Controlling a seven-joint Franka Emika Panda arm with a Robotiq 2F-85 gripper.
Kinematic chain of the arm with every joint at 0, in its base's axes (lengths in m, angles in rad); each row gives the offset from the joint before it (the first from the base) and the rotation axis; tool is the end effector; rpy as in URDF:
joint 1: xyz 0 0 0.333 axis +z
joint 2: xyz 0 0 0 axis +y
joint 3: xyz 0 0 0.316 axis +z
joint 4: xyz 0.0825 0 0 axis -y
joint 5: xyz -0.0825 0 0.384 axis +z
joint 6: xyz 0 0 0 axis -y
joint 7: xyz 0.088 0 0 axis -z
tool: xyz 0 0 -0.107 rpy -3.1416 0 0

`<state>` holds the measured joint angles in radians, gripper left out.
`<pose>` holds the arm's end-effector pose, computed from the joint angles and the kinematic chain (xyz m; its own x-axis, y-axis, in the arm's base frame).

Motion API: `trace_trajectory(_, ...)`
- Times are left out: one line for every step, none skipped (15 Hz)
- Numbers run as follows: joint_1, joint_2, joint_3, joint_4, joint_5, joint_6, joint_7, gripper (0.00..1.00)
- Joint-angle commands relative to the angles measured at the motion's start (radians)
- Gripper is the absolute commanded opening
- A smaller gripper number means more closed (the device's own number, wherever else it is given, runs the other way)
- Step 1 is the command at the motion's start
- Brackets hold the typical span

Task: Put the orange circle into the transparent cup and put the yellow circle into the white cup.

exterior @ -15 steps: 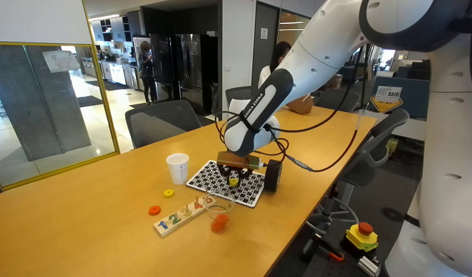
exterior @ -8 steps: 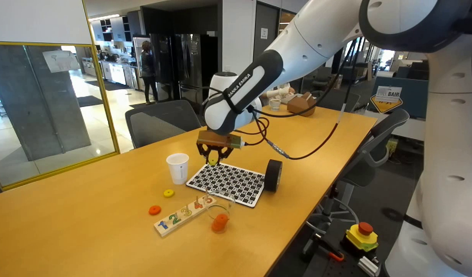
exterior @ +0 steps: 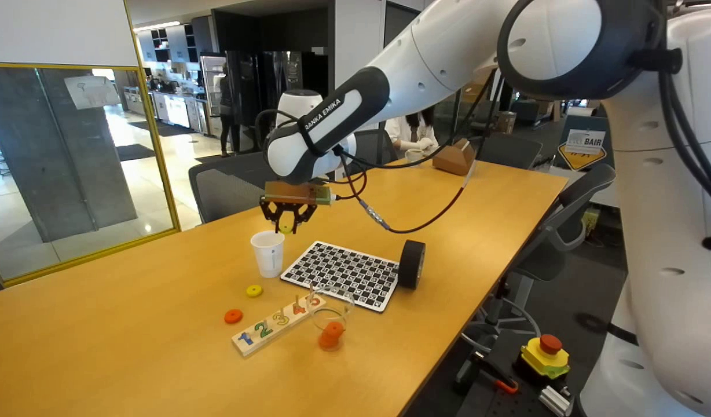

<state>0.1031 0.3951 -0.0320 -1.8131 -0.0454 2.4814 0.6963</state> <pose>0.6672 0.0496 0.3515 0.7985 -0.5531 0.2376 -0.5368 -0.8328 -0.1350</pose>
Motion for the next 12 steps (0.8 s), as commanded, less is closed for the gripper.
trace_trajectory(0.009,0.111,0.006,0.177,0.02,-0.069,-0.069,0.19)
trace_trajectory(0.008,0.131,0.008,0.208,0.025,-0.083,-0.083,0.19)
trace_trajectory(0.009,0.15,0.008,0.234,0.028,-0.093,-0.094,0.19)
trace_trajectory(0.01,0.168,0.007,0.26,0.03,-0.104,-0.104,0.19)
trace_trajectory(0.01,0.182,0.007,0.281,0.034,-0.116,-0.113,0.19)
trace_trajectory(0.009,0.194,0.007,0.298,0.039,-0.123,-0.123,0.19)
trace_trajectory(0.008,0.204,0.007,0.312,0.045,-0.13,-0.133,0.19)
trace_trajectory(0.008,0.21,0.008,0.321,0.05,-0.137,-0.142,0.21)
trace_trajectory(0.008,0.215,0.008,0.33,0.054,-0.149,-0.15,0.53)
trace_trajectory(0.009,0.217,0.008,0.334,0.057,-0.162,-0.157,0.69)
trace_trajectory(0.008,0.215,0.009,0.334,0.062,-0.175,-0.167,0.75)
trace_trajectory(0.009,0.21,0.01,0.33,0.063,-0.182,-0.175,0.84)
